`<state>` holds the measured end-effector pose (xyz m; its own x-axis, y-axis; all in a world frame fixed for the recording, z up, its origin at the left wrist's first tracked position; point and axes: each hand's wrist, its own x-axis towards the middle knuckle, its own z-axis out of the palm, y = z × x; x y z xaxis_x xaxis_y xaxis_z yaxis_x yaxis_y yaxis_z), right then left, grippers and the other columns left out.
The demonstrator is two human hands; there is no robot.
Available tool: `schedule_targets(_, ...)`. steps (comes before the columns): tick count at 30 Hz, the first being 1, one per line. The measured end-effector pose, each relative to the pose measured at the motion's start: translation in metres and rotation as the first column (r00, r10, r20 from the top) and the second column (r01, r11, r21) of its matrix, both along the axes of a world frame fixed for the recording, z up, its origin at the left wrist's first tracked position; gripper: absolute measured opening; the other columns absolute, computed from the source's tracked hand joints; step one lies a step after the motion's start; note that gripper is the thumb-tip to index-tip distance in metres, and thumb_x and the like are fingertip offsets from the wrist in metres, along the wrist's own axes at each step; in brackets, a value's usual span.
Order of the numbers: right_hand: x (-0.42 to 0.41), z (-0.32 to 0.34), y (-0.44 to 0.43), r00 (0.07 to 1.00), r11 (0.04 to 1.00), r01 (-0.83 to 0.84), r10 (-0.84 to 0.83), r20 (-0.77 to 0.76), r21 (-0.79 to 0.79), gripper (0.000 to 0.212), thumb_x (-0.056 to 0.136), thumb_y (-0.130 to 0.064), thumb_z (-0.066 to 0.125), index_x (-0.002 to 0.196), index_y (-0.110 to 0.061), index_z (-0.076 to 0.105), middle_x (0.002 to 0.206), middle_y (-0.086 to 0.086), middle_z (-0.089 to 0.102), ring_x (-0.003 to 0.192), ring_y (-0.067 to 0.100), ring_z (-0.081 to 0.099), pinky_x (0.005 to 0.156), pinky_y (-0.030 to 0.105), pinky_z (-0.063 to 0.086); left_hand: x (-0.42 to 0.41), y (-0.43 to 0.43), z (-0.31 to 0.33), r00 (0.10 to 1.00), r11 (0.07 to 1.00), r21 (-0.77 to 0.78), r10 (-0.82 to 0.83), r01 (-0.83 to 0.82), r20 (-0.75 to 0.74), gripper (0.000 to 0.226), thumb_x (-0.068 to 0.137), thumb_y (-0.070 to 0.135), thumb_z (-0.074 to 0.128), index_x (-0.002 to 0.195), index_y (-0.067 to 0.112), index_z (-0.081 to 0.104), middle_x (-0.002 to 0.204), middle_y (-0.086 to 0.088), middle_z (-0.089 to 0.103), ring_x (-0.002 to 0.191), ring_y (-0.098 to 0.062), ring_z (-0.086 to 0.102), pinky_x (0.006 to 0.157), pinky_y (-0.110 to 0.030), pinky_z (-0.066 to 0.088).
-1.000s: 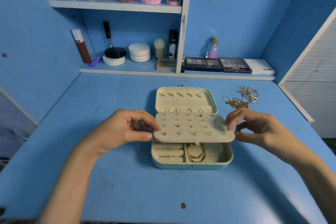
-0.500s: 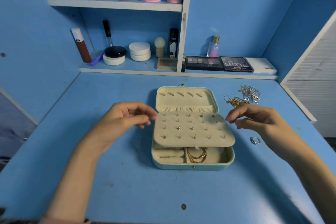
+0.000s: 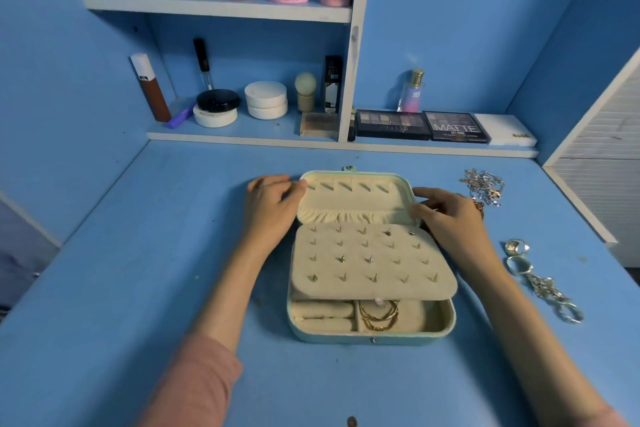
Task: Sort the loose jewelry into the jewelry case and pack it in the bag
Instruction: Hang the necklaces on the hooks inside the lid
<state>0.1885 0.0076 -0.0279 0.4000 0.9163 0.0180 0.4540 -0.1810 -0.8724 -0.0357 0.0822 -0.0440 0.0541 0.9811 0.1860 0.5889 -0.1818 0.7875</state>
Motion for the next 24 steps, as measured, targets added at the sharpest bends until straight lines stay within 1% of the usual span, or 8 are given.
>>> schedule_targets(3, 0.000, -0.004, -0.001, 1.000, 0.999, 0.025, -0.025, 0.001, 0.034, 0.029, 0.086, -0.012, 0.060, 0.114, -0.016, 0.067, 0.080, 0.000, 0.067, 0.072, 0.016, 0.060, 0.071, 0.038, 0.050, -0.002, 0.005, -0.006, 1.000, 1.000, 0.000, 0.004, -0.004, -0.001, 0.033, 0.094, 0.027, 0.058, 0.121, 0.010, 0.066, 0.127, -0.004, 0.061, 0.129, -0.022, 0.035, 0.107, -0.029, 0.025)
schedule_targets(6, -0.001, -0.006, -0.001, 0.993, 0.996, 0.047, -0.038, -0.112, 0.079, 0.027, 0.086, -0.011, 0.062, 0.112, -0.018, 0.067, 0.081, 0.002, 0.065, 0.075, 0.021, 0.060, 0.073, 0.041, 0.051, -0.004, 0.006, -0.008, 0.996, 1.000, 0.015, 0.000, -0.002, 0.086, 0.032, 0.092, 0.030, 0.061, 0.118, 0.014, 0.068, 0.113, -0.007, 0.067, 0.121, -0.025, 0.048, 0.104, -0.037, 0.038)
schedule_targets(10, -0.002, -0.003, -0.003, 0.977, 0.988, 0.049, -0.017, -0.211, 0.144, 0.026, 0.086, -0.010, 0.064, 0.109, -0.021, 0.067, 0.080, 0.001, 0.061, 0.074, 0.018, 0.058, 0.069, 0.032, 0.049, -0.001, -0.002, -0.001, 0.945, 0.998, -0.037, -0.026, 0.041, 0.327, 0.020, 0.092, 0.020, 0.060, 0.110, 0.021, 0.070, 0.100, 0.015, 0.067, 0.099, 0.000, 0.061, 0.089, -0.020, 0.046)
schedule_targets(12, -0.003, -0.002, -0.003, 0.973, 0.985, 0.047, -0.008, -0.231, 0.165, 0.026, 0.086, -0.008, 0.063, 0.109, -0.021, 0.066, 0.080, 0.000, 0.060, 0.073, 0.016, 0.057, 0.066, 0.027, 0.048, 0.000, -0.002, 0.001, 0.913, 0.997, -0.055, -0.023, 0.049, 0.407, 0.021, 0.093, 0.015, 0.060, 0.111, 0.021, 0.068, 0.101, 0.014, 0.068, 0.099, -0.001, 0.062, 0.090, -0.019, 0.047)
schedule_targets(15, -0.004, 0.001, -0.004, 0.957, 0.978, 0.060, 0.001, -0.289, 0.202, 0.028, 0.086, -0.004, 0.063, 0.111, -0.017, 0.065, 0.079, 0.000, 0.057, 0.072, 0.013, 0.055, 0.067, 0.025, 0.050, 0.003, -0.002, 0.005, 0.814, 0.992, -0.102, -0.004, 0.078, 0.581, 0.030, 0.092, 0.006, 0.057, 0.121, 0.012, 0.063, 0.108, 0.006, 0.069, 0.103, -0.005, 0.063, 0.092, -0.018, 0.048)
schedule_targets(19, -0.005, 0.004, -0.006, 0.923, 0.971, 0.067, 0.026, -0.383, 0.229, 0.031, 0.085, 0.000, 0.062, 0.104, -0.024, 0.065, 0.085, 0.003, 0.059, 0.078, 0.015, 0.057, 0.080, 0.038, 0.053, 0.007, -0.004, 0.013, 0.545, 0.945, -0.196, 0.022, 0.264, 0.838, 0.033, 0.093, 0.001, 0.048, 0.123, 0.005, 0.060, 0.113, -0.005, 0.070, 0.104, -0.013, 0.065, 0.092, -0.026, 0.052)
schedule_targets(22, -0.004, 0.005, -0.006, 0.903, 0.974, 0.065, 0.034, -0.427, 0.215, 0.032, 0.085, 0.001, 0.061, 0.104, -0.024, 0.064, 0.089, 0.006, 0.059, 0.081, 0.017, 0.058, 0.080, 0.037, 0.053, 0.007, -0.007, 0.015, 0.480, 0.881, -0.243, 0.020, 0.406, 0.877, 0.025, 0.095, 0.011, 0.045, 0.113, 0.013, 0.063, 0.100, 0.000, 0.073, 0.093, -0.012, 0.068, 0.076, -0.025, 0.056)
schedule_targets(24, -0.004, 0.005, -0.005, 0.893, 0.978, 0.063, 0.033, -0.450, 0.196, 0.032, 0.085, 0.002, 0.059, 0.105, -0.022, 0.064, 0.090, 0.009, 0.059, 0.083, 0.021, 0.057, 0.076, 0.036, 0.052, 0.006, -0.009, 0.015, 0.453, 0.850, -0.261, 0.030, 0.458, 0.891, 0.025, 0.096, 0.015, 0.045, 0.115, 0.016, 0.062, 0.101, 0.000, 0.073, 0.092, -0.012, 0.068, 0.071, -0.024, 0.056)
